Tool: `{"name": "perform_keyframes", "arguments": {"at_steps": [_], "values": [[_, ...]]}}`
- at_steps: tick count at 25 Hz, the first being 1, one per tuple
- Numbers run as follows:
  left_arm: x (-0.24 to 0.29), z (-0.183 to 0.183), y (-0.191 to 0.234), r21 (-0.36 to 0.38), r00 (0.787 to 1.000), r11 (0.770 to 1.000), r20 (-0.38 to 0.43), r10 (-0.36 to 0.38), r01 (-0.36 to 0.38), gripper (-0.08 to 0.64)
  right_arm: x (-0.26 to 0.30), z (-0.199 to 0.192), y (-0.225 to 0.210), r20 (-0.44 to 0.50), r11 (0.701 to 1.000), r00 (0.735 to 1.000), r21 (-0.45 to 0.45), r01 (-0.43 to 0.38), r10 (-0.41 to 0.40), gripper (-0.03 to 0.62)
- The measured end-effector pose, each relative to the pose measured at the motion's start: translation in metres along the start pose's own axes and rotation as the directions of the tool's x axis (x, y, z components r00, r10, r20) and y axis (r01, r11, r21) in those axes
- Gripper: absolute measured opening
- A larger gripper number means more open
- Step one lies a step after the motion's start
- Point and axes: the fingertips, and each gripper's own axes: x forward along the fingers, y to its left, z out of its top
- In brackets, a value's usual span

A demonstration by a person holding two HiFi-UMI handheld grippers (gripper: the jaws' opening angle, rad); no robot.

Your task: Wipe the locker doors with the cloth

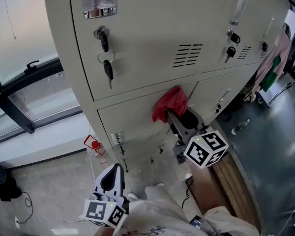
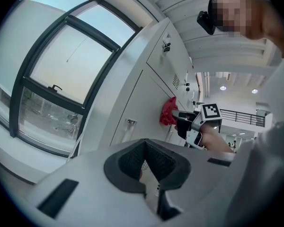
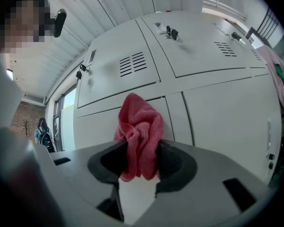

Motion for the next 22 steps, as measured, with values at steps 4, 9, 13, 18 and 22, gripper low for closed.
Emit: {"name": "perform_keyframes", "arguments": {"at_steps": [4,9,13,18,22], "values": [[0.000,0.000,0.000,0.002,1.000,1.000,-0.002,-0.004,0.004,0.003,-0.005,0.001,-0.018,0.012,0.999,0.999,0.014,0.050,-0.050,0.167],[-0.001,-0.003,-0.002,0.001,1.000,1.000,-0.007,-0.009,0.009,0.003,-0.008,0.000,-0.032,0.012,0.996,0.996,0.013,0.085,-0.085,0.167],[-0.004,-0.004,-0.003,-0.002,1.000,1.000,-0.013,-0.012,0.012,0.003,-0.009,-0.001,-0.033,0.001,0.996,0.996,0.004,0.090,-0.090,0.167],[-0.007,-0.005,-0.003,-0.001,1.000,1.000,-0.010,-0.010,0.010,0.003,-0.011,-0.007,-0.041,-0.001,0.991,0.991,0.011,0.135,-0.135,0.166],[-0.008,-0.008,-0.002,-0.017,1.000,1.000,-0.021,-0.019,0.019,0.003,-0.013,-0.018,-0.043,-0.013,0.984,0.984,0.010,0.177,-0.177,0.163]]}}
